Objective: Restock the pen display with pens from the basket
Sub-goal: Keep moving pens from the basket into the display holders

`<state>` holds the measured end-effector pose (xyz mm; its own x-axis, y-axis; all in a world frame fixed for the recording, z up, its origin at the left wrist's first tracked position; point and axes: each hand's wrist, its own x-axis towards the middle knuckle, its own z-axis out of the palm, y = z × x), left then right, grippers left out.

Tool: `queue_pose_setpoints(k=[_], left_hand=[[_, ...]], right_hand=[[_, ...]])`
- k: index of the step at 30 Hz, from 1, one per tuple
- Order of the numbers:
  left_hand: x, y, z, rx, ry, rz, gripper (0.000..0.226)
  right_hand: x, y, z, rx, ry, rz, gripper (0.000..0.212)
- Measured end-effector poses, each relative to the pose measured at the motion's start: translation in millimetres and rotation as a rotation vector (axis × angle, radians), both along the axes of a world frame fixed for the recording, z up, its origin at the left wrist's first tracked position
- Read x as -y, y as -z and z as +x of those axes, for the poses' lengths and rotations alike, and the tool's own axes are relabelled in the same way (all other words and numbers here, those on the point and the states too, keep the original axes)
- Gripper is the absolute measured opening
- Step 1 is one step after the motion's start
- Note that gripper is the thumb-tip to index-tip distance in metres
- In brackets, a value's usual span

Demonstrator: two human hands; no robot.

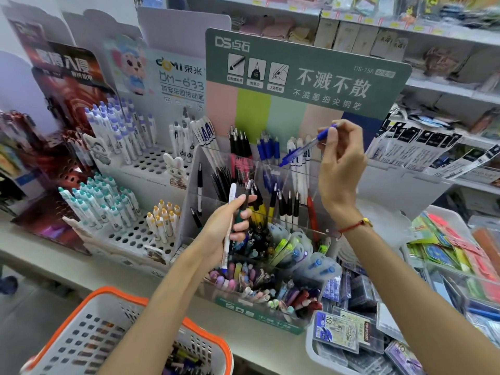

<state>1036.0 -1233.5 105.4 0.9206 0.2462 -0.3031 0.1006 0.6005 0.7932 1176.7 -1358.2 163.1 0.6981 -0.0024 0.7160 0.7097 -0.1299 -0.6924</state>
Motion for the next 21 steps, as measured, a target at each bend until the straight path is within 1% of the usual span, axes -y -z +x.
queue_pose_setpoints(k=[3, 5, 7, 9, 10, 13, 14, 16, 19, 21], left_hand=[[0, -2, -2, 0.029, 0.014, -0.043, 0.026], [-1, -4, -4, 0.058, 0.018, -0.07, 0.026], [-2, -5, -5, 0.071, 0.019, -0.082, 0.026], [-3, -6, -6, 0.079, 0.022, -0.087, 0.026], [-4, -6, -6, 0.08, 0.027, -0.088, 0.026], [-5, -6, -5, 0.076, 0.037, -0.086, 0.026], [-5, -6, -5, 0.077, 0.036, -0.084, 0.026], [-4, -6, -5, 0.076, 0.036, -0.074, 0.026], [-2, -7, -4, 0.078, 0.032, -0.064, 0.025], [-2, -8, -4, 0.093, 0.028, -0.089, 0.027]], right_hand=[[-13, -1, 5, 0.111, -0.041, -0.2, 0.018], [-20, -3, 7, 0.104, -0.084, -0.322, 0.017], [-22, -8, 8, 0.082, -0.088, -0.373, 0.021], [-23, -13, 11, 0.093, -0.062, -0.436, 0.029], [-23, -14, 12, 0.123, -0.033, -0.489, 0.028], [-23, -14, 16, 0.294, 0.061, -0.648, 0.015], [-23, -12, 18, 0.356, 0.088, -0.699, 0.014], [-24, -6, 21, 0.434, 0.123, -0.806, 0.02], [-25, -2, 22, 0.441, 0.148, -0.927, 0.03], [-27, -5, 16, 0.419, 0.164, -0.927, 0.031]])
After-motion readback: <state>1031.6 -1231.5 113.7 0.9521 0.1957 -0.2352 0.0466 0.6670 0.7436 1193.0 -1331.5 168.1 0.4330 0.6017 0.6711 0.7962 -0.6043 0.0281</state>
